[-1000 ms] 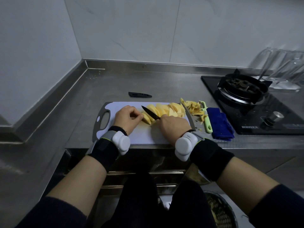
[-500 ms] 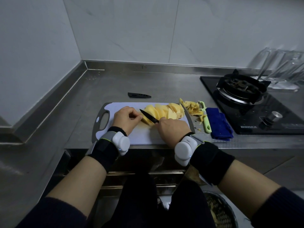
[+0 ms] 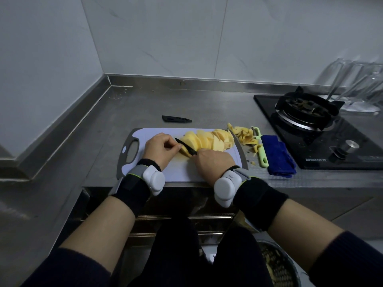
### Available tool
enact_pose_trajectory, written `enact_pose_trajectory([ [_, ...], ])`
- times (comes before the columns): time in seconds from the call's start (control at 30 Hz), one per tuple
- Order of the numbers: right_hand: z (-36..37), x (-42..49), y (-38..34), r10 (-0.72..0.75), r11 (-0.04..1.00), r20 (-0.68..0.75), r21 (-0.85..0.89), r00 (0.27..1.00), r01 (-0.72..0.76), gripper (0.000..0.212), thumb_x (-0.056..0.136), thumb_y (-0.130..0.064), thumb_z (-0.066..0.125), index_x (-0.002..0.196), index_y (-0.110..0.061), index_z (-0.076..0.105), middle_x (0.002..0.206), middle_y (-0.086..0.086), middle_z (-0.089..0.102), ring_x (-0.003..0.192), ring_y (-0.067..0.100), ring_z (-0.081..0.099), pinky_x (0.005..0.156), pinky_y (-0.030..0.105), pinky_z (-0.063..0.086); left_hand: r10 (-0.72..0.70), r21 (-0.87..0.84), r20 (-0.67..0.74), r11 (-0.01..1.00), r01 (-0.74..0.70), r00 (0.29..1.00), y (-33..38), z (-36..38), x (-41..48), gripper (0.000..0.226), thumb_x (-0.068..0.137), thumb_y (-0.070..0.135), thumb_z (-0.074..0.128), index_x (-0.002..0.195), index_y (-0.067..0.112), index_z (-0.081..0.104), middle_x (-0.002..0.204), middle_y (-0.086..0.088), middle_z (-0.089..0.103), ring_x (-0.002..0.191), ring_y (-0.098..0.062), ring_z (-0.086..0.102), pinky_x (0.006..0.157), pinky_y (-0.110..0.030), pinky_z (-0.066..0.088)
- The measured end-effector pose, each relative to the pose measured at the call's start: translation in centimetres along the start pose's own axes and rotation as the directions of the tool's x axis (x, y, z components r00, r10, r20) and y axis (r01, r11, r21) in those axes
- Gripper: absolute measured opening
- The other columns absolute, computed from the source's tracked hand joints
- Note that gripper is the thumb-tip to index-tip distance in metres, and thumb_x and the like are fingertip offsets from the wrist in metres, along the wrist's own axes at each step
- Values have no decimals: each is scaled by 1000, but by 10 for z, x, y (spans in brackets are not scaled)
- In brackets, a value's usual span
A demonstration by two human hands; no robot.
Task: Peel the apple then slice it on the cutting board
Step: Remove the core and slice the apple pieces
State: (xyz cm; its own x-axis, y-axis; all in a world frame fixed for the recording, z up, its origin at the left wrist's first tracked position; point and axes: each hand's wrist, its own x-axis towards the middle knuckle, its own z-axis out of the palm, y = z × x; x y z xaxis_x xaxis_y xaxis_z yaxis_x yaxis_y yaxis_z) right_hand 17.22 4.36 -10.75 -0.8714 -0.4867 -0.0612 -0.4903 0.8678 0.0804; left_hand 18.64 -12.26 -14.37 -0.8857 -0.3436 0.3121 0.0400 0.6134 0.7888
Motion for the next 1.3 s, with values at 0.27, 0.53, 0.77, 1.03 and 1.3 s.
enact_pose_trajectory([
  [0.27, 0, 17, -2, -19, 998, 118, -65, 993, 27, 27, 101, -22, 38, 109, -13, 61, 104, 4, 65, 88, 25, 63, 67, 36, 43, -7, -2, 19, 1000, 7, 1000, 1, -1, 0, 16, 81, 14, 75, 69, 11, 65, 75, 6, 57, 77, -18, 63, 78, -26, 52],
  [0.53, -13, -7, 16, -7, 1000, -37, 5, 999, 7, 40, 105, -36, 26, 109, -6, 52, 100, 13, 66, 89, 33, 63, 70, 39, 45, -10, -16, 22, 1000, 10, 1000, 2, -1, 0, 12, 82, 13, 74, 74, 6, 68, 83, -4, 63, 78, -17, 63, 77, -23, 53],
  [0.77, -14, -15, 14, -29, 999, -73, -24, 997, 27, 38, 105, -36, 27, 106, -7, 51, 97, 12, 67, 84, 33, 64, 66, 37, 43, -28, -37, 25, 999, 29, 999, 2, 0, -1, 7, 81, 11, 75, 79, 5, 71, 86, -2, 66, 81, -15, 65, 80, -22, 54],
  [1.03, -10, -15, 16, -56, 997, -58, -49, 997, 53, 39, 105, -35, 25, 107, -7, 51, 98, 12, 66, 83, 33, 63, 64, 37, 42, -25, -5, 20, 1000, 25, 999, 4, 0, -1, 9, 81, 12, 75, 77, 5, 71, 83, -1, 64, 79, -16, 64, 78, -23, 53],
  [1.3, -12, -14, 13, -40, 998, -23, -46, 999, 39, 32, 103, -28, 30, 108, -5, 51, 95, 11, 65, 82, 31, 63, 68, 39, 48, -13, -9, 14, 1000, 13, 1000, 3, 0, -1, 11, 80, 12, 75, 73, 6, 69, 78, 4, 61, 75, -13, 61, 75, -19, 49],
])
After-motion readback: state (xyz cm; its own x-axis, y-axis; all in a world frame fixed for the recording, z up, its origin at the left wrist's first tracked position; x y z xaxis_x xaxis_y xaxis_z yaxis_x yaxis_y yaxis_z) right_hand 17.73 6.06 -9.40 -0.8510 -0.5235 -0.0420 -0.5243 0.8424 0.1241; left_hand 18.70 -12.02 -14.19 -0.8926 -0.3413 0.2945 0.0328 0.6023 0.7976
